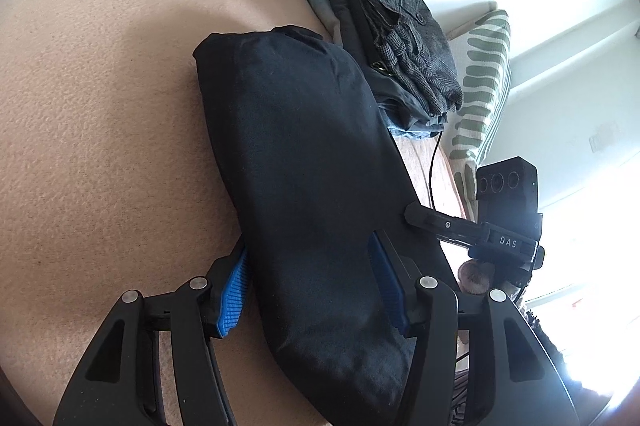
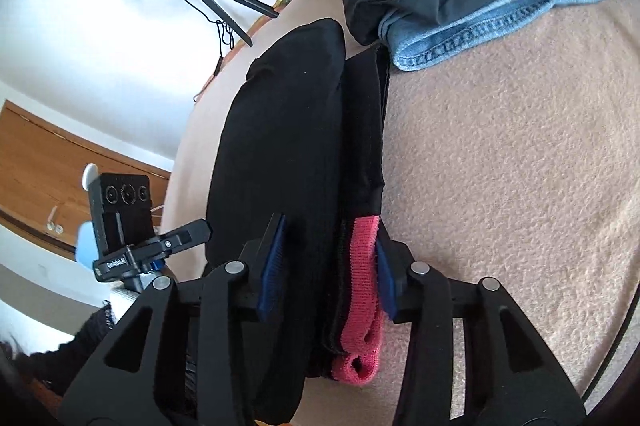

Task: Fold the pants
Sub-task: 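Grasp the folded trouser bundle with both grippers and lift it, then carry the bundle with both grippers and lower it onto the clothes stack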

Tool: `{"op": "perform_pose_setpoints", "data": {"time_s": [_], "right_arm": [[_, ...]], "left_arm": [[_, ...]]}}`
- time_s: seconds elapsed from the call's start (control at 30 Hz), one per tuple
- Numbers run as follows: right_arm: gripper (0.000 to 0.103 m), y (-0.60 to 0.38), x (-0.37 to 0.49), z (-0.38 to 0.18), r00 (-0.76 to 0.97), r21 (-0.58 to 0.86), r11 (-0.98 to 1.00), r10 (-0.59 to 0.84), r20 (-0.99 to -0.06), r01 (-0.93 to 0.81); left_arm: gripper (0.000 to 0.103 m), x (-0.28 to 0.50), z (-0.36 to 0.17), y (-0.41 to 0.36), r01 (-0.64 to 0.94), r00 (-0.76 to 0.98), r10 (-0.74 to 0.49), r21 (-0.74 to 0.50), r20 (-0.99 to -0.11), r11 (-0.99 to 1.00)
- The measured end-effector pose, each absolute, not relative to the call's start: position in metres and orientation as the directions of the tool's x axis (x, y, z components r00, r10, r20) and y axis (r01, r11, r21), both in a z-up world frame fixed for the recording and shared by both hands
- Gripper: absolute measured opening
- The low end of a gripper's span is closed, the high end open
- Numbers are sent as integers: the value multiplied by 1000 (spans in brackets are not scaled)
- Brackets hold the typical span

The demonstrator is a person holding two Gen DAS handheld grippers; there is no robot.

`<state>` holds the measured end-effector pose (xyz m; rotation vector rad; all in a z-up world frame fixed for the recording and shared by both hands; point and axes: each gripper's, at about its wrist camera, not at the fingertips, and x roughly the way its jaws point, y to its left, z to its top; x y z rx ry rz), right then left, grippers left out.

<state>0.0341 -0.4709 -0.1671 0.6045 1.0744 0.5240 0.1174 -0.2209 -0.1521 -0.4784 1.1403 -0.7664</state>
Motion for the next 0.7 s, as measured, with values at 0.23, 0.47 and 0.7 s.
{"op": "perform_pose_setpoints", "data": {"time_s": [0.23,0.47,0.7], "right_arm": [[18,-461,27,-145,442,584,802,570,-692,-120],[14,-442,18,-119,487,466,870,482,-728,-163],[14,-427,8,-102,525,376,910,411,-746,-178]], "left_arm": [[32,118,-153,-221,299,230,-725,-661,-650,688],[25,115,-146,-218,327,256,-726,-650,-638,686],[16,110,-130,-218,381,289,-736,-631,-613,675]]}}
